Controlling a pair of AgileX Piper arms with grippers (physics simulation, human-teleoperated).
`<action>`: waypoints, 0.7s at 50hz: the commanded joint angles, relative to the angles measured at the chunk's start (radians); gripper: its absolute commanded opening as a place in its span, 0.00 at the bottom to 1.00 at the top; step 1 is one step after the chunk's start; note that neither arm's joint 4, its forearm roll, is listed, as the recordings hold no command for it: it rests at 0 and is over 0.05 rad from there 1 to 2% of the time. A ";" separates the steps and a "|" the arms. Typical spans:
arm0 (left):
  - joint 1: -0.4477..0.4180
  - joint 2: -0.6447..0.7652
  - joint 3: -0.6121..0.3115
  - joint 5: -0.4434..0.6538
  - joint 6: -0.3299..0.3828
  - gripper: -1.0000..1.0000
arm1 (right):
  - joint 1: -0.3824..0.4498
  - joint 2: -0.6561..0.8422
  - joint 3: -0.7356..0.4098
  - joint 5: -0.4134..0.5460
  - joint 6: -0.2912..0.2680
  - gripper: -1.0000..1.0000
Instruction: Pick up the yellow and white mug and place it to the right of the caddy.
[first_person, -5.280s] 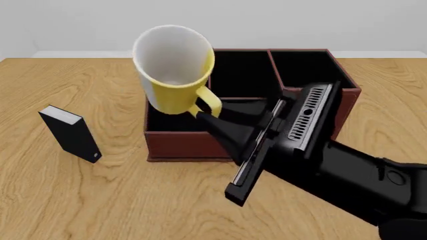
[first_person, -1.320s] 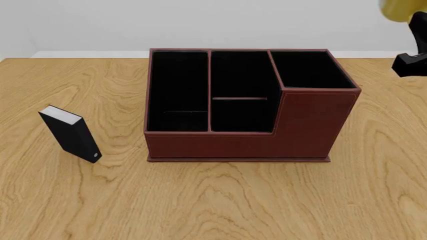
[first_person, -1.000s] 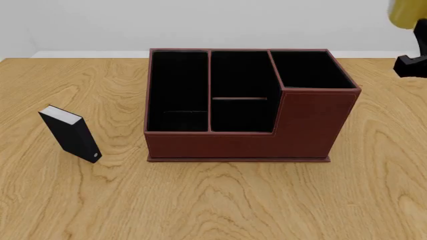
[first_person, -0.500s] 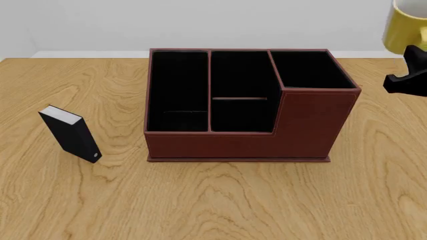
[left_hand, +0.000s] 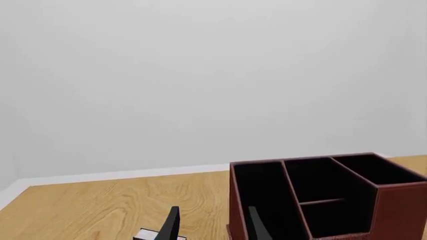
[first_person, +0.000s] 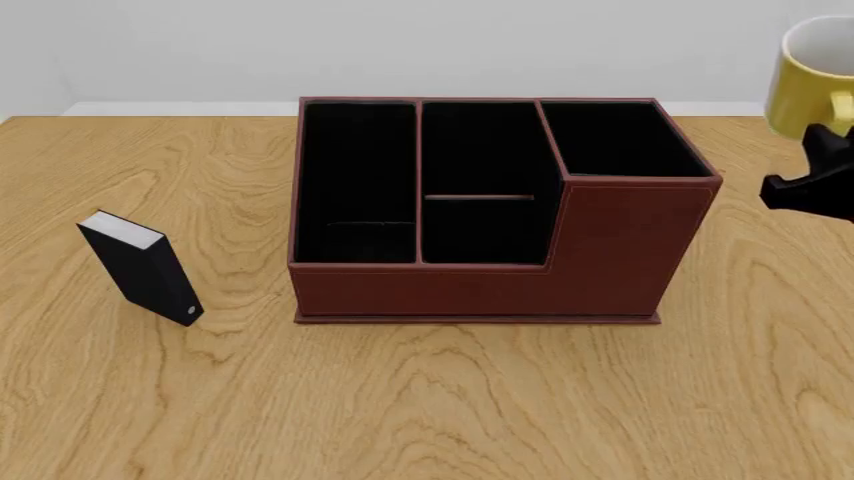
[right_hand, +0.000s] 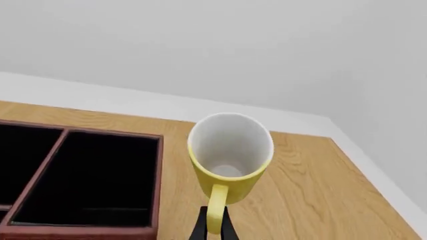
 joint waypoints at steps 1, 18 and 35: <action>-0.003 0.013 0.001 -0.009 0.007 1.00 | -0.009 0.028 0.027 -0.045 0.007 0.00; -0.017 0.025 0.003 -0.013 0.009 1.00 | -0.035 0.129 0.057 -0.110 0.032 0.00; -0.022 0.041 0.002 -0.020 0.014 1.00 | -0.058 0.221 0.080 -0.170 0.067 0.00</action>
